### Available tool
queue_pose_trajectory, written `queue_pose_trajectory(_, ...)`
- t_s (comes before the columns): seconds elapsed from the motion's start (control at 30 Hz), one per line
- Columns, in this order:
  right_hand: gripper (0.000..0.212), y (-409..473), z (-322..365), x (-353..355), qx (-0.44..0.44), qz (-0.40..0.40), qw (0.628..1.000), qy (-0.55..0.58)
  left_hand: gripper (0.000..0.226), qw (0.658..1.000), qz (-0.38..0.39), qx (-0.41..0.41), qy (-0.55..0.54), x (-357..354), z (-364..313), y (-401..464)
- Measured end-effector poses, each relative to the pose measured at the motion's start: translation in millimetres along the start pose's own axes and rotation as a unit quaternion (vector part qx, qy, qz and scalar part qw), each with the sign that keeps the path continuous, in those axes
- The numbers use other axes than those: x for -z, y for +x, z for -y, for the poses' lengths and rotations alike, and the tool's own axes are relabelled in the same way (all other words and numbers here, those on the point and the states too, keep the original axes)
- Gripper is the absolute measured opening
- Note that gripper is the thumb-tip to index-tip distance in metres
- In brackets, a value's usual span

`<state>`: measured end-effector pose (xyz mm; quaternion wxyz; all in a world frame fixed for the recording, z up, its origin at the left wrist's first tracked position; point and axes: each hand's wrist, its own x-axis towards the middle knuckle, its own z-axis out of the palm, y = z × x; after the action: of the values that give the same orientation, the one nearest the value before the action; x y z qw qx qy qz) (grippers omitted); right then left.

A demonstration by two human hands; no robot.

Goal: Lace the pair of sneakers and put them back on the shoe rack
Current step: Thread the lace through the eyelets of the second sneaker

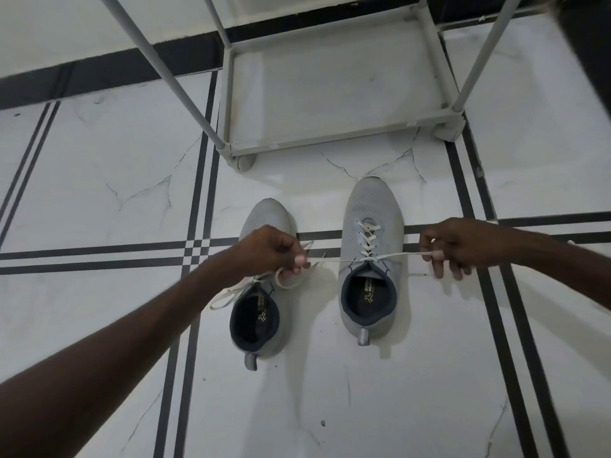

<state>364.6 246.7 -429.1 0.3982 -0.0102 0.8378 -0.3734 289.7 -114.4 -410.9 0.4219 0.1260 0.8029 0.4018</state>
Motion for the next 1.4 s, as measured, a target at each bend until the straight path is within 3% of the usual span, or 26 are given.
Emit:
queue_pose_trajectory(0.1,0.009,-12.0,13.6,5.1,0.026,0.010,0.990,0.135,0.009,0.992,0.061,-0.016,-0.107,1.8,-19.2,-4.7)
queue_pose_trajectory(0.3,0.008,-13.9,41.0,-6.5,0.084,-0.032,0.950,0.298,0.012,0.952,0.099,-0.032,-0.289,-21.0,-49.6,7.5)
queue_pose_trajectory(0.37,0.020,-6.0,46.2,-16.8,0.082,-0.041,0.936,0.341,0.020,0.949,0.085,-0.030,-0.302,-31.6,-53.7,16.6)
queue_pose_trajectory(0.47,0.030,2.4,52.2,-28.1,0.075,-0.079,0.921,0.375,0.015,0.951,0.002,0.006,-0.309,-44.7,-58.3,28.2)
queue_pose_trajectory(0.6,0.018,5.2,59.3,-35.6,0.088,-0.130,0.920,0.360,0.014,0.955,-0.079,0.036,-0.285,-51.6,-62.1,36.8)
queue_pose_trajectory(0.87,0.027,9.3,82.6,-50.0,0.106,-0.250,0.949,0.163,0.031,0.969,-0.068,0.056,-0.233,-56.7,-47.0,48.9)
queue_pose_trajectory(1.1,0.037,12.6,86.4,-55.8,0.119,-0.265,0.952,0.092,0.015,0.954,-0.124,0.054,-0.268,-70.3,-41.2,56.1)
queue_pose_trajectory(1.17,0.034,14.5,86.4,-54.7,0.120,-0.271,0.952,0.083,0.003,0.956,-0.112,0.052,-0.268,-74.0,-40.2,57.3)
queue_pose_trajectory(1.4,0.028,18.0,82.7,-48.6,0.117,-0.253,0.950,0.139,0.011,0.947,-0.030,0.049,-0.317,-70.0,-38.4,59.8)
